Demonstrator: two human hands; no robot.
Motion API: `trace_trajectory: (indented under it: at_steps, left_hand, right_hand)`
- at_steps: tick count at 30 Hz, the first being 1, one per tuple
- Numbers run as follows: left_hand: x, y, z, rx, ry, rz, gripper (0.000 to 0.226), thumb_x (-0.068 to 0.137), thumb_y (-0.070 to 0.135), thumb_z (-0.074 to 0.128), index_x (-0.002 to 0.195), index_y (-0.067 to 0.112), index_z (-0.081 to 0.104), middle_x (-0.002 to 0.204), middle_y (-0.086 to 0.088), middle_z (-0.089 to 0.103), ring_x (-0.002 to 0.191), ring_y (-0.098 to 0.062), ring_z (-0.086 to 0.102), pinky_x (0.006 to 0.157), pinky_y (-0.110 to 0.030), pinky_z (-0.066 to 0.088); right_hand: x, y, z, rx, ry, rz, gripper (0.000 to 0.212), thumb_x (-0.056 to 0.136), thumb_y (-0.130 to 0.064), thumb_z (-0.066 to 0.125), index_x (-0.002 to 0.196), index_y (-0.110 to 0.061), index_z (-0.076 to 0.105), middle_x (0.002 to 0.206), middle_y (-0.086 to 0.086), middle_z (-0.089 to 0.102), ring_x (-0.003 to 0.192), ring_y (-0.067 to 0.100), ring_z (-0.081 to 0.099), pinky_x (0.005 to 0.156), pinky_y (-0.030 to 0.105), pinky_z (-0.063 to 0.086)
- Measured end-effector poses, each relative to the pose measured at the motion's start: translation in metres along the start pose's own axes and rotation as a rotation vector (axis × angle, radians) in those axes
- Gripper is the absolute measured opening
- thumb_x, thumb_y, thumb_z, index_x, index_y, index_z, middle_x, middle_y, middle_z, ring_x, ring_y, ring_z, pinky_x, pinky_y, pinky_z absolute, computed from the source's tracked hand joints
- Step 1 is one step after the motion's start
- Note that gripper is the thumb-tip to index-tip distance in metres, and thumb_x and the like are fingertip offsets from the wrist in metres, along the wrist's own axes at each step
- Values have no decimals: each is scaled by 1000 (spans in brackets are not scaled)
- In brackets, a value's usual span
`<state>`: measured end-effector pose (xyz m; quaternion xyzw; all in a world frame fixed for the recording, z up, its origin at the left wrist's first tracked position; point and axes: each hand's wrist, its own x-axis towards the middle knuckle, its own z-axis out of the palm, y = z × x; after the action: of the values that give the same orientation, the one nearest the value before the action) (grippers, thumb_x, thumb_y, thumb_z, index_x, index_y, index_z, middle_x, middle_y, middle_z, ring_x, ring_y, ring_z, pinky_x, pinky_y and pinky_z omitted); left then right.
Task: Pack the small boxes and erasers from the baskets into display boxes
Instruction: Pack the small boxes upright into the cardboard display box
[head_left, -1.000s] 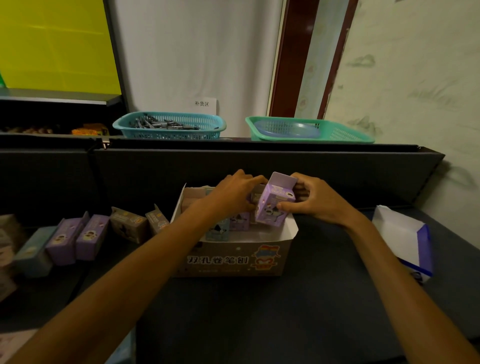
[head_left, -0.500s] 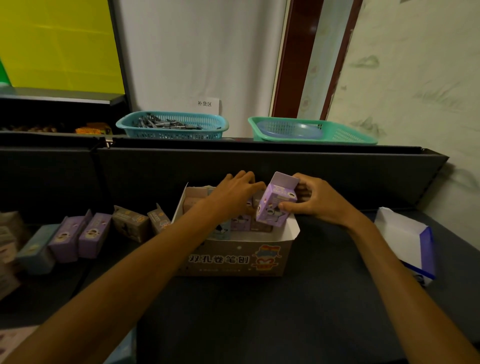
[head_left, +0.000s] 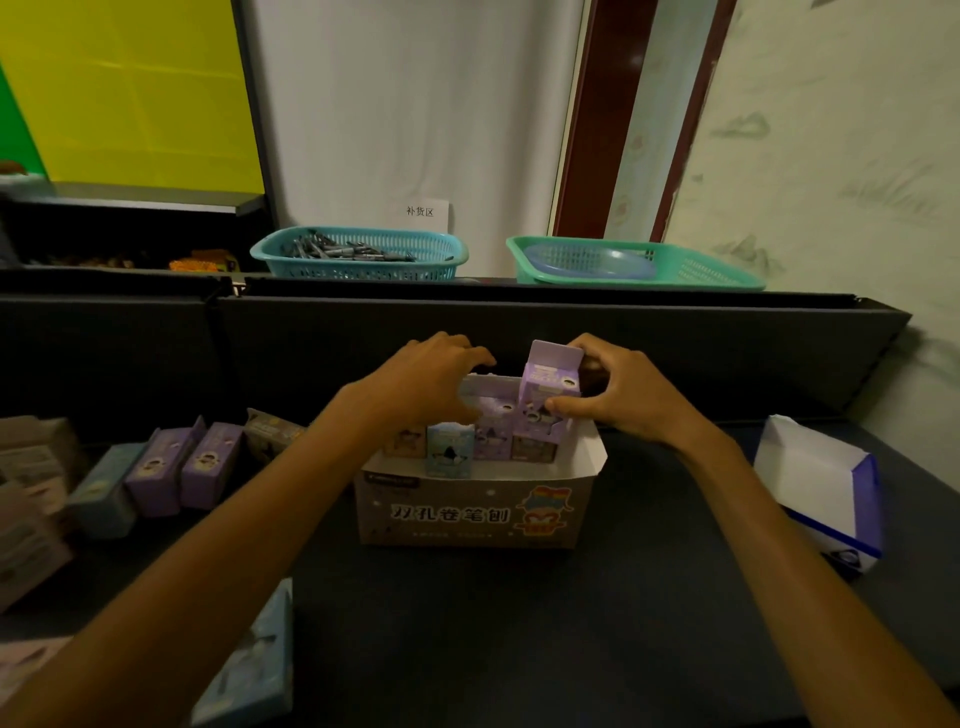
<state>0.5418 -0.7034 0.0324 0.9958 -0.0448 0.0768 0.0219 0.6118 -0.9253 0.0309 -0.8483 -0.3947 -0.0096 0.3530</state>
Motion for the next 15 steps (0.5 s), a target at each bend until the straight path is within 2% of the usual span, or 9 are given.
trace_trajectory:
  at_steps: [3, 7, 11, 15]
  left_hand:
    - [-14, -7, -2, 20, -13, -34, 75, 78, 47, 68, 142, 31, 31, 139, -1, 42, 127, -21, 37, 100, -42, 36]
    - [-27, -20, -2, 46, 14, -81, 76, 77, 49, 68, 141, 31, 31, 137, 0, 43, 126, -21, 38, 100, -42, 36]
    - [-36, -27, 0, 43, 40, -96, 74, 79, 50, 65, 141, 30, 31, 135, -1, 45, 123, -21, 39, 99, -42, 36]
    - [-43, -32, 3, 4, 40, -92, 70, 80, 51, 63, 140, 30, 33, 134, -1, 44, 123, -22, 38, 100, -44, 35]
  right_hand:
    - [4, -9, 6, -59, -1, -16, 39, 76, -30, 77, 106, -28, 53, 100, -15, 59, 88, -10, 56, 67, 7, 44]
    - [13, -19, 17, -117, -15, -9, 40, 74, -26, 79, 108, -20, 58, 102, -8, 60, 87, -2, 56, 68, 11, 43]
    - [19, -23, 33, -196, -41, 44, 43, 72, -24, 81, 109, -18, 59, 107, -1, 62, 94, 11, 59, 81, 30, 53]
    - [21, -21, 44, -234, -101, 133, 43, 72, -22, 81, 106, -19, 56, 104, 2, 63, 88, 13, 62, 78, 33, 56]
